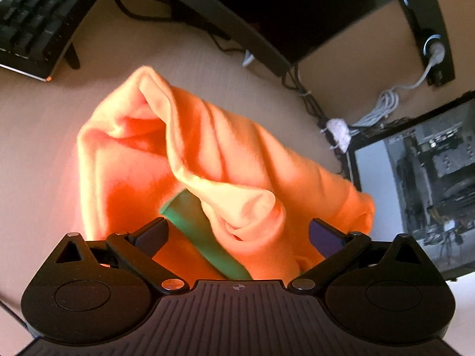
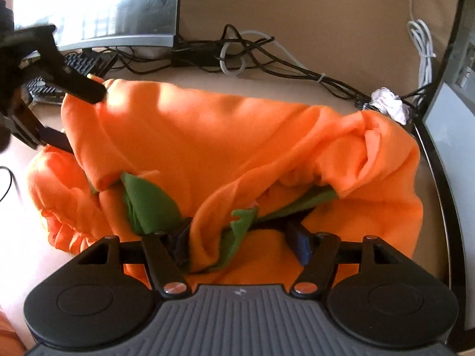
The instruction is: Fold clothes
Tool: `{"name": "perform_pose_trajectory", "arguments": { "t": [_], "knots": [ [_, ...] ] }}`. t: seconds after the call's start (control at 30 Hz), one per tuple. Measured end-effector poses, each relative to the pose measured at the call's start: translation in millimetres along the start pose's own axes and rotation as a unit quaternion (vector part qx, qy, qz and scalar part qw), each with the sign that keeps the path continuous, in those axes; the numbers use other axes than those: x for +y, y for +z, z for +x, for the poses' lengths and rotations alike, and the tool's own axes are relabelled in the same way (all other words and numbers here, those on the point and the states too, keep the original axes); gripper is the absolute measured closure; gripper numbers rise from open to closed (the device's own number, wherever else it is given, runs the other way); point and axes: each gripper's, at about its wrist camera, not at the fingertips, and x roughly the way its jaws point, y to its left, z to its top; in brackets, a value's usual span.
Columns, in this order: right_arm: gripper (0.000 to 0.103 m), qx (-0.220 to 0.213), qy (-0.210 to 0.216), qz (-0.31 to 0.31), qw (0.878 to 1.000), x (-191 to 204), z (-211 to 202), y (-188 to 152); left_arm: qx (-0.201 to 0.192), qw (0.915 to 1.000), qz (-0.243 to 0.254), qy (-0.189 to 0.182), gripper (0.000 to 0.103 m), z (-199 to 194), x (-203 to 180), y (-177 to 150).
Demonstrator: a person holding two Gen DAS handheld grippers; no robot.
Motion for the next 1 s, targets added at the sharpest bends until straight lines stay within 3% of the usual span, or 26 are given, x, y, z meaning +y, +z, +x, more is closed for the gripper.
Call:
{"name": "perform_pose_trajectory", "arguments": {
  "t": [0.07, 0.17, 0.27, 0.33, 0.4, 0.47, 0.53, 0.63, 0.73, 0.87, 1.0],
  "knots": [
    [0.036, -0.004, 0.002, 0.002, 1.0, -3.4, -5.9, 2.8, 0.001, 0.9999, 0.011, 0.004, 0.034, 0.5, -5.6, -4.1],
    [0.036, -0.032, 0.005, 0.01, 0.999, -10.9, -28.2, 11.1, -0.011, 0.9993, 0.032, 0.017, 0.059, -5.3, -15.9, -9.3],
    [0.05, -0.087, 0.006, 0.01, 0.996, -12.3, -55.4, 29.4, -0.019, 0.9975, 0.063, 0.026, 0.07, -11.6, -29.9, -18.1],
    [0.053, -0.116, 0.022, 0.019, 0.993, -11.5, -65.2, 45.8, -0.018, 0.9956, 0.088, 0.026, 0.07, -15.9, -38.7, -27.4],
    [0.053, -0.119, 0.058, 0.033, 0.991, -10.1, -59.5, 59.4, 0.005, 0.9942, 0.104, 0.025, 0.07, -13.6, -41.6, -40.4],
    [0.053, -0.099, 0.073, 0.025, 0.992, -5.7, -42.5, 62.1, 0.033, 0.9925, 0.111, 0.039, 0.07, -5.7, -38.4, -52.8],
    [0.053, -0.05, 0.052, 0.003, 0.997, -1.0, -15.3, 51.2, 0.052, 0.9894, 0.125, 0.053, 0.071, -1.7, -37.1, -62.9],
    [0.053, 0.017, 0.01, -0.013, 1.0, -4.2, 14.5, 20.8, 0.032, 0.9848, 0.169, 0.027, 0.069, -24.2, -51.6, -63.1],
    [0.052, 0.003, 0.005, -0.015, 1.0, -5.6, 6.6, 5.2, -0.026, 0.9794, 0.2, -0.018, 0.045, -62.1, -70.3, -50.2],
    [0.052, -0.006, 0.001, -0.011, 1.0, -5.6, 4.4, 2.0, -0.073, 0.9796, 0.184, -0.034, 0.028, -60.8, -72.8, -27.8],
    [0.052, -0.011, 0.0, -0.005, 1.0, -5.2, 2.0, -0.7, -0.101, 0.9813, 0.16, -0.036, 0.028, -47.0, -69.9, -8.2]
  ]
}}
